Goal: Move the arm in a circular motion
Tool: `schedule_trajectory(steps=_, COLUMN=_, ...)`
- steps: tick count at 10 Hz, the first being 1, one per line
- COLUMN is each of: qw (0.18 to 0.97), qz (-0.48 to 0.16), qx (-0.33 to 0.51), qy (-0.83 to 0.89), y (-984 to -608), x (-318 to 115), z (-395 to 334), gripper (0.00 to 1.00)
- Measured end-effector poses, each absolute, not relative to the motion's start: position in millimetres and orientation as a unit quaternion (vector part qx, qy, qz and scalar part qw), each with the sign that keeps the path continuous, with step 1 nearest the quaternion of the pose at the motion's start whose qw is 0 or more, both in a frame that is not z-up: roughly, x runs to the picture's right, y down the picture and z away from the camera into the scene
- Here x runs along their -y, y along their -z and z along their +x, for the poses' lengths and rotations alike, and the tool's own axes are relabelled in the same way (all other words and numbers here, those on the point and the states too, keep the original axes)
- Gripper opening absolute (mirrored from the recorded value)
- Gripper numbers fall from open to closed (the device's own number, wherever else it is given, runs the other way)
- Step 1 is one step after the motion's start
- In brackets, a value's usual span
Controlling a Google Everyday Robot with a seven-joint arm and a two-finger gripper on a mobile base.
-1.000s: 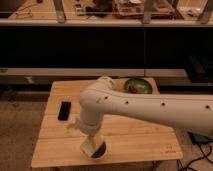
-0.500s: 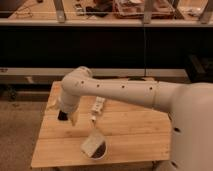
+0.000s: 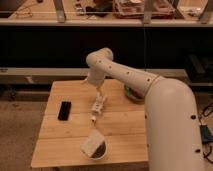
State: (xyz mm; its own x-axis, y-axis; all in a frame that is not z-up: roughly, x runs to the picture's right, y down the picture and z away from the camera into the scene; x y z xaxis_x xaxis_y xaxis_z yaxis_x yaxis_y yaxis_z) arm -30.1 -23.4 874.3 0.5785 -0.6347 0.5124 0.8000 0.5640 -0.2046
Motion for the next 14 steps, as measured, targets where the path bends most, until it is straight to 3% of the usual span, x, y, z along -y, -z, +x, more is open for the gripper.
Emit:
schedule_trajectory(steps=2, qw=0.879, qz=-0.241, qx=0.132, qy=0.390, y=-886, x=47, z=46, gripper=0.80)
schedule_trajectory(steps=5, qw=0.893, qz=-0.283, qx=0.061, qy=0.344, y=-871, x=44, z=144, gripper=0.80)
schedule_trajectory(steps=7, qw=0.899, qz=-0.305, qx=0.029, qy=0.311, y=-818, x=13, z=204, gripper=0.80)
schedule_trajectory(steps=10, qw=0.901, qz=-0.319, qx=0.039, qy=0.291, y=-740, x=-41, z=214, gripper=0.80)
schedule_trajectory(steps=14, qw=0.872, qz=-0.331, qx=0.161, qy=0.322, y=-654, x=-140, z=96, gripper=0.80)
